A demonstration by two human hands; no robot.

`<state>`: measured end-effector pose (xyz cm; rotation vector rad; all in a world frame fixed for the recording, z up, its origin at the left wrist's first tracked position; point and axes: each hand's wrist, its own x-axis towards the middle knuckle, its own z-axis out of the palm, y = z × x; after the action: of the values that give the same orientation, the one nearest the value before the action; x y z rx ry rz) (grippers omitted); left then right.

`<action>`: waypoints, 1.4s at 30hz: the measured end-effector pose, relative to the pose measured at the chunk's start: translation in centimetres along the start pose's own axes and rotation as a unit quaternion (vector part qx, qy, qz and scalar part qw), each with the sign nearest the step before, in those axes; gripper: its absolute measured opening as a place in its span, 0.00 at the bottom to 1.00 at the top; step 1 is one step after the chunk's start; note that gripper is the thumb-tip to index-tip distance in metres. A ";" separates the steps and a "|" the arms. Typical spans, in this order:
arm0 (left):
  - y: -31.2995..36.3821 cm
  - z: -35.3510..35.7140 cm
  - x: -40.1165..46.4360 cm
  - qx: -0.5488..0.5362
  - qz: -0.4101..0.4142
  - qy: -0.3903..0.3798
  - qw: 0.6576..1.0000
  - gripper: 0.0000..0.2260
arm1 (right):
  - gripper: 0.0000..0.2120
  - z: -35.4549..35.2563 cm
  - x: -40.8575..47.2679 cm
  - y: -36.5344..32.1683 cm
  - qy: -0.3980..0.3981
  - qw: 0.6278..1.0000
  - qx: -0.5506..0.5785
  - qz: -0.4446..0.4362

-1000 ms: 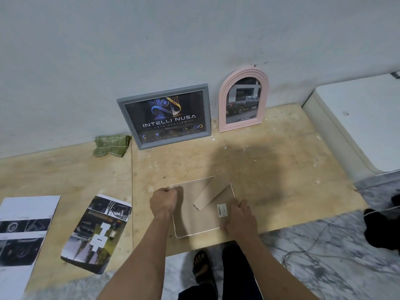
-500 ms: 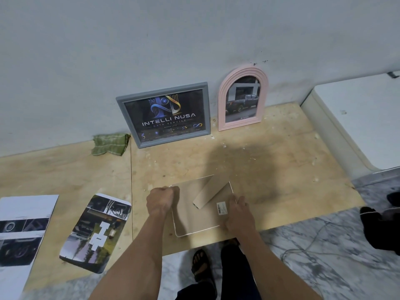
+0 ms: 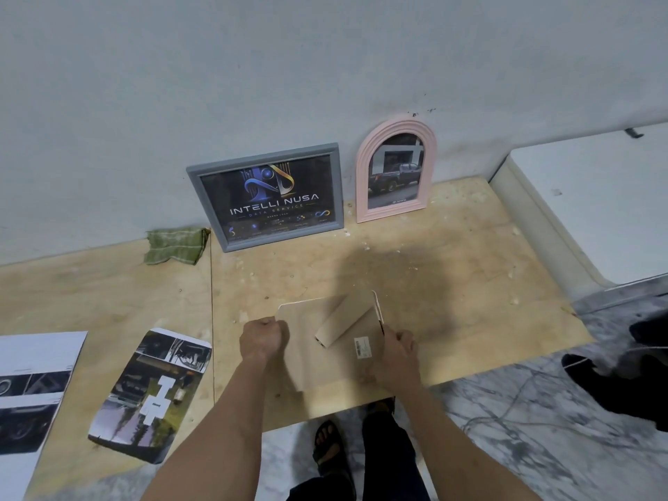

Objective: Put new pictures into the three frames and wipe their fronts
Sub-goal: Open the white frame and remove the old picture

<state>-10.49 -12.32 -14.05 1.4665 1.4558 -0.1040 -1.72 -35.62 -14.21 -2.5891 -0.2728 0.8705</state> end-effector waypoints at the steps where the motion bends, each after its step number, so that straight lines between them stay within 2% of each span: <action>1: -0.3 -0.1 0.5 0.002 -0.001 0.001 1.000 0.10 | 0.35 -0.4 0.2 0.1 0.005 1.000 0.024 0.003; 4: -0.9 -0.2 2.1 -0.037 -0.009 -0.016 0.999 0.04 | 0.23 -1.8 0.7 0.3 0.004 0.996 0.083 0.010; 7: 0.7 -0.8 -0.5 -0.075 0.005 -0.054 0.996 0.11 | 0.14 -3.0 1.0 0.5 0.015 0.988 0.152 0.024; 9: 1.3 -0.6 -1.5 -0.100 0.010 -0.065 0.993 0.13 | 0.09 -4.0 0.9 0.6 0.023 0.978 0.205 0.034; 12: 2.1 0.3 -3.2 -0.148 0.032 -0.060 0.987 0.06 | 0.11 -5.7 0.8 1.0 0.031 0.960 0.275 0.040; 14: 3.4 1.4 -4.6 -0.160 0.064 -0.075 0.982 0.08 | 0.10 -7.0 1.1 1.8 0.035 0.955 0.290 0.050; 18: 5.8 5.6 -6.3 -0.088 0.084 -0.145 0.982 0.20 | 0.08 -10.4 2.0 5.8 0.102 0.942 0.307 0.086; 22: 7.3 11.8 -7.3 0.001 0.097 -0.210 0.973 0.18 | 0.06 -14.0 3.3 11.3 0.151 0.939 0.282 0.126; 24: 7.9 14.8 -7.8 0.006 0.086 -0.211 0.974 0.13 | 0.07 -15.5 4.1 13.5 0.155 0.939 0.267 0.151; 27: 8.6 18.8 -8.5 0.005 0.079 -0.190 0.979 0.14 | 0.10 -17.1 5.5 16.1 0.151 0.934 0.264 0.188; 30: 8.5 21.8 -7.7 0.026 0.080 -0.156 0.984 0.10 | 0.10 -17.8 7.1 18.0 0.149 0.935 0.243 0.208; 35: 7.8 23.7 -6.9 0.087 0.085 -0.141 0.982 0.07 | 0.10 -17.6 8.3 18.9 0.154 0.947 0.200 0.197; 38: 8.4 23.5 -8.1 0.093 0.092 -0.147 0.980 0.04 | 0.11 -17.5 8.5 18.9 0.159 0.953 0.177 0.189; 42: 8.8 22.7 -9.2 0.074 0.095 -0.159 0.980 0.06 | 0.14 -17.3 8.1 17.9 0.165 0.954 0.157 0.193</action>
<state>6.74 -31.83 -13.61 1.6174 1.0632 -0.3202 16.31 -54.57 -13.60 -2.4598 0.4454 0.5257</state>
